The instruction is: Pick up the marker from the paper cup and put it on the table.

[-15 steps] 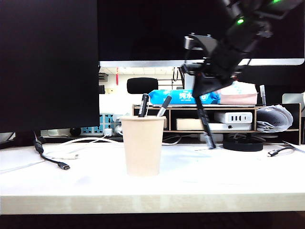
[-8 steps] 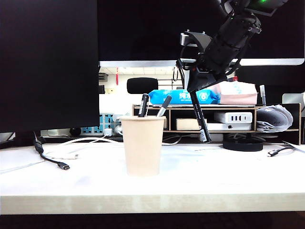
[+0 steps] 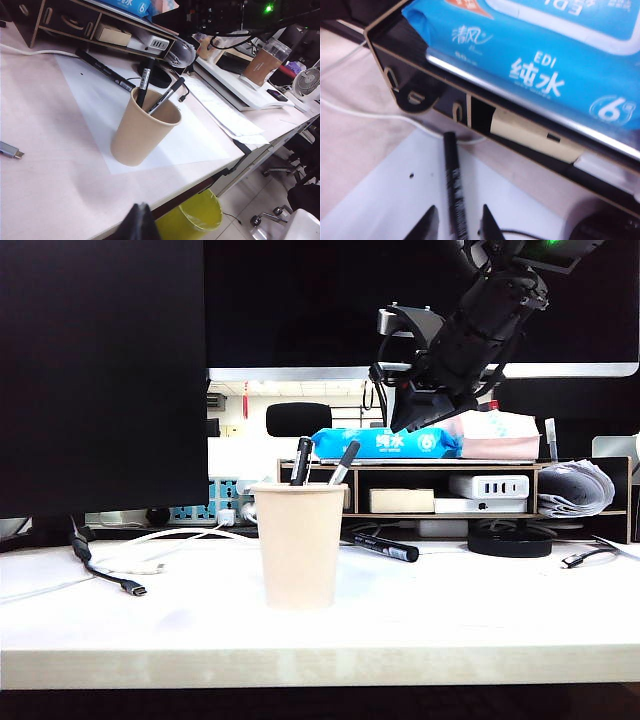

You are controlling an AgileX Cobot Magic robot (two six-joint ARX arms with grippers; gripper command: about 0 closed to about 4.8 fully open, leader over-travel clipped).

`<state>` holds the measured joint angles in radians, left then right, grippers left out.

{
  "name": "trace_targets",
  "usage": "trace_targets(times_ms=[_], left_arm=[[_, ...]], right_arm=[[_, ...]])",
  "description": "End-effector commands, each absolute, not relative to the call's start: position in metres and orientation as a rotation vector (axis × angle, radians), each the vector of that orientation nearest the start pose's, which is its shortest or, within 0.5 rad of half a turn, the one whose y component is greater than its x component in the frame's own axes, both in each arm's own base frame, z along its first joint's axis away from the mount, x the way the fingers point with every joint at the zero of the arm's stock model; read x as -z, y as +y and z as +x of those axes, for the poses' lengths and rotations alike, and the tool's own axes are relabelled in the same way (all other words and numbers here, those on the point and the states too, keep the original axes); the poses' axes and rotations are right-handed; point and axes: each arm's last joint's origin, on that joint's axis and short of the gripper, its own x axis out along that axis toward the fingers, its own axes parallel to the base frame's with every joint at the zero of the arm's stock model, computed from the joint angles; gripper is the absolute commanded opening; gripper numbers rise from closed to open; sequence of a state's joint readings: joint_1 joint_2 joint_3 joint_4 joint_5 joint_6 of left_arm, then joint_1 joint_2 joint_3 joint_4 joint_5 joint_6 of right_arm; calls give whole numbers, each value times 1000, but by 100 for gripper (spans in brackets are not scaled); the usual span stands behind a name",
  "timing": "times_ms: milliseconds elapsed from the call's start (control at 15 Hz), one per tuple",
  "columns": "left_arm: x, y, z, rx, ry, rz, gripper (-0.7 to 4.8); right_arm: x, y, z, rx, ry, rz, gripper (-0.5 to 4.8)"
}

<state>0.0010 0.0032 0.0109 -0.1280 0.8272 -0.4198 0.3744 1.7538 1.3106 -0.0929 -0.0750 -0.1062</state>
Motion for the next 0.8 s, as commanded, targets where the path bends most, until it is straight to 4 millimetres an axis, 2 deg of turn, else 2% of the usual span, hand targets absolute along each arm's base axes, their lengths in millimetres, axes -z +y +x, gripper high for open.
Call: trace_targets(times_ms=[67,133,399,532,599,799], left_arm=[[-154,-21,87,793,301,-451,-5],[-154,-21,87,792,301,-451,-5],[-154,-21,87,787,299,-450,-5],[-154,-21,87,780,297,-447,-5],[-154,-21,88,768,294,-447,-5],[-154,-20,88,750,290,-447,-5]], right_arm=[[-267,146,366,-468,531,-183,88],[-269,145,362,-468,551,-187,-3],[-298,132,330,-471,609,-199,-1],[-323,115,287,-469,557,-191,-2],[-334,103,257,-460,501,-176,-2],[-349,70,174,-439,329,-118,-1]])
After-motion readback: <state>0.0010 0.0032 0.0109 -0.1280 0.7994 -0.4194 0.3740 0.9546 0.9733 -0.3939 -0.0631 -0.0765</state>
